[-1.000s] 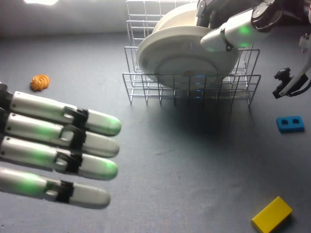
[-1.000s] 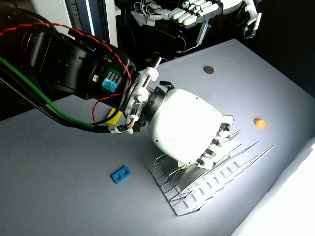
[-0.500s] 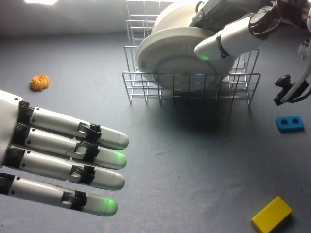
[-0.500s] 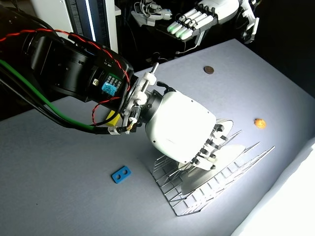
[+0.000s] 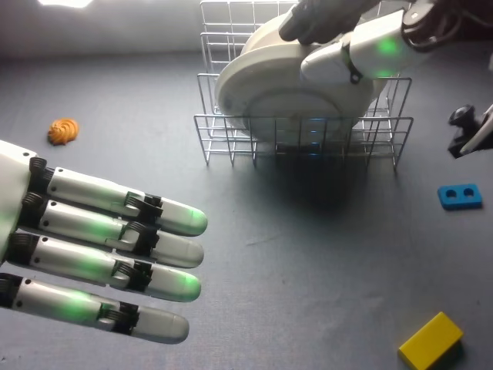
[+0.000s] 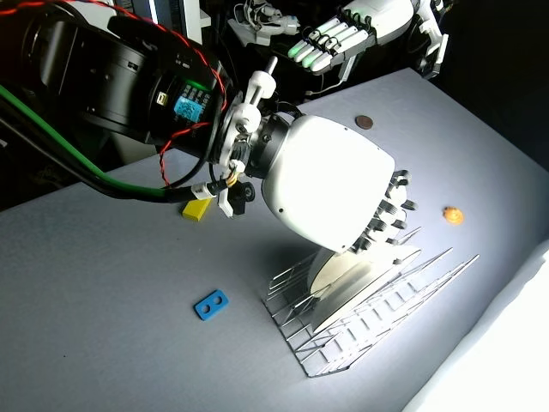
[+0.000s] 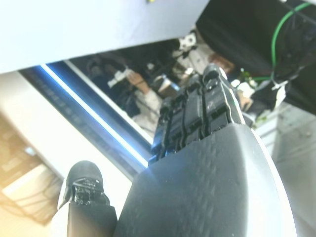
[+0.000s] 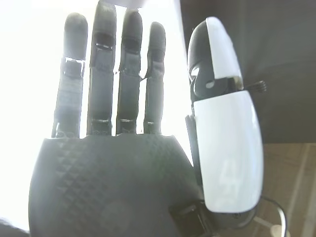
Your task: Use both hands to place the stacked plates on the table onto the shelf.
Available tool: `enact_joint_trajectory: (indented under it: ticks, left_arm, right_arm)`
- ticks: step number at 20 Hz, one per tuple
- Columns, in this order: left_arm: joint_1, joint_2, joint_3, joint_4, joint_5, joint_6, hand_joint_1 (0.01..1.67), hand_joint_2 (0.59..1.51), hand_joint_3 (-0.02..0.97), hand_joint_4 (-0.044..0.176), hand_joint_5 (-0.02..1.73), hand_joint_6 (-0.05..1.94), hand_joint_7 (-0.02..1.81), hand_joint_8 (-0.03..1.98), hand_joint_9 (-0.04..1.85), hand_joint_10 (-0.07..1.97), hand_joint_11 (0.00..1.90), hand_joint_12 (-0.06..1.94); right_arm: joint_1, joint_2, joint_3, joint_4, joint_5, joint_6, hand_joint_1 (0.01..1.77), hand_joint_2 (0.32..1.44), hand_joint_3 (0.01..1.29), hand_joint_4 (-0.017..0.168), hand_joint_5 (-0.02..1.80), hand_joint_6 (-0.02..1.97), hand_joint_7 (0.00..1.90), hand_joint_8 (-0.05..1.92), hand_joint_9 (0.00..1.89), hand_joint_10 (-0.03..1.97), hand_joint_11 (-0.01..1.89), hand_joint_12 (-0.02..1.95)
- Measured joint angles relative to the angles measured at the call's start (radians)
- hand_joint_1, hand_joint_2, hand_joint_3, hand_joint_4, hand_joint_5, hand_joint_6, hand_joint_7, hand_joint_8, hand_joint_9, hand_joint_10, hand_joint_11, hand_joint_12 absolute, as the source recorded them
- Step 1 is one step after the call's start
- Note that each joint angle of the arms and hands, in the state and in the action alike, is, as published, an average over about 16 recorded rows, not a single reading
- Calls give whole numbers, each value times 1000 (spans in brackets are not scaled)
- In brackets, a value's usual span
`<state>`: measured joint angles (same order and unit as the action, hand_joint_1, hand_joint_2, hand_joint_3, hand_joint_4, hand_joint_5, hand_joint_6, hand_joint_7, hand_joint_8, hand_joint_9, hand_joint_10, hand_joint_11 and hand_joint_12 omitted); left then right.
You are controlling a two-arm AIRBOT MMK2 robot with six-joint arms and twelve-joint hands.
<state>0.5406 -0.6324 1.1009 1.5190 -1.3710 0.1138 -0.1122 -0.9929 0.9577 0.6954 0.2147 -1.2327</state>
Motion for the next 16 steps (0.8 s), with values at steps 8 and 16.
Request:
enact_joint_trajectory:
  ticks: [8, 16]
  left_arm:
    - [-2, -10, 34, 4, 0, -2, 45, 1182, -2, 43, 669, 772, 735, 850, 709, 882, 552, 1167]
    - [-2, -21, 59, 14, 6, 0, 265, 1233, -1, 110, 1290, 1656, 1385, 1748, 1386, 1778, 1295, 1913]
  right_arm:
    - [-17, 132, -203, -267, 2, 0, 482, 1098, 9, -2, 962, 735, 1032, 816, 992, 932, 731, 1544]
    - [-57, 261, -368, -431, 14, 1, 310, 1157, 9, 16, 1253, 1609, 1320, 1713, 1328, 1795, 1317, 1879]
